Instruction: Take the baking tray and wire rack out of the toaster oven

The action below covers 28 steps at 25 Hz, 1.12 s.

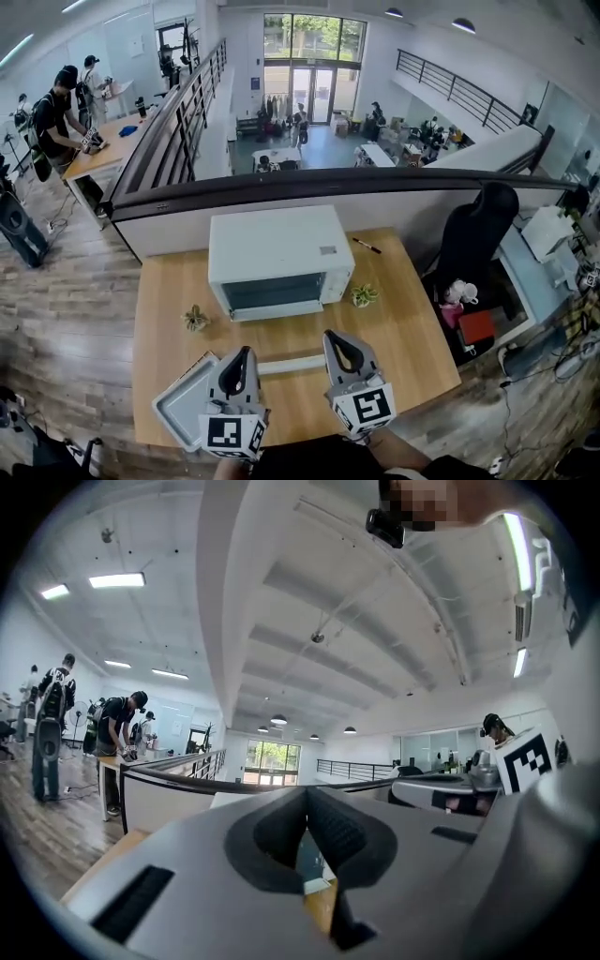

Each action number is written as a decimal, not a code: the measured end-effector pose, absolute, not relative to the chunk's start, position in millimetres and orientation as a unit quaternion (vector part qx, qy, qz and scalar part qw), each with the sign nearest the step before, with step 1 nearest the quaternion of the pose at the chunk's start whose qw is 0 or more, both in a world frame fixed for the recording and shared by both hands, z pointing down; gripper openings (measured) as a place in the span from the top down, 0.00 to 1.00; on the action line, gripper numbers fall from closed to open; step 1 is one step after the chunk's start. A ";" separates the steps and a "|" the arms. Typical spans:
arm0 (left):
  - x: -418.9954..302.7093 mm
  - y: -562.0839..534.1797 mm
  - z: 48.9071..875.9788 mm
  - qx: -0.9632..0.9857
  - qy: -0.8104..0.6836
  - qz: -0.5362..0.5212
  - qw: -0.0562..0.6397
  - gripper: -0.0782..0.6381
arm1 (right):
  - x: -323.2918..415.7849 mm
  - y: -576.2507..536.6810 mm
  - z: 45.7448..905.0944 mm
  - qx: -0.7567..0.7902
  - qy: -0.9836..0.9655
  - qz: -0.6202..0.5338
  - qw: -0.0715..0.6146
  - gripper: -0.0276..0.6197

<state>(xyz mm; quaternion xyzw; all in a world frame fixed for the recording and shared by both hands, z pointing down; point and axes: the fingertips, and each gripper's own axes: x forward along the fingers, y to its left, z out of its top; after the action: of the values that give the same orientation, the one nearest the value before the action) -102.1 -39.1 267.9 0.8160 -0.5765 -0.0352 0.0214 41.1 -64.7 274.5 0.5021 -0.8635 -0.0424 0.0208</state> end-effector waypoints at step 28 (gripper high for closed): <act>-98.7 -40.5 273.5 0.826 -0.562 -0.026 0.032 0.86 | 36.2 -65.2 257.9 0.499 -0.865 -0.056 0.011 0.95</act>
<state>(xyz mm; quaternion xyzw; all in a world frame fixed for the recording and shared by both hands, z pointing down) -98.7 -40.5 273.5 0.8260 -0.5622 -0.0259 0.0321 36.2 -65.2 257.9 0.4987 -0.8649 -0.0555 0.0112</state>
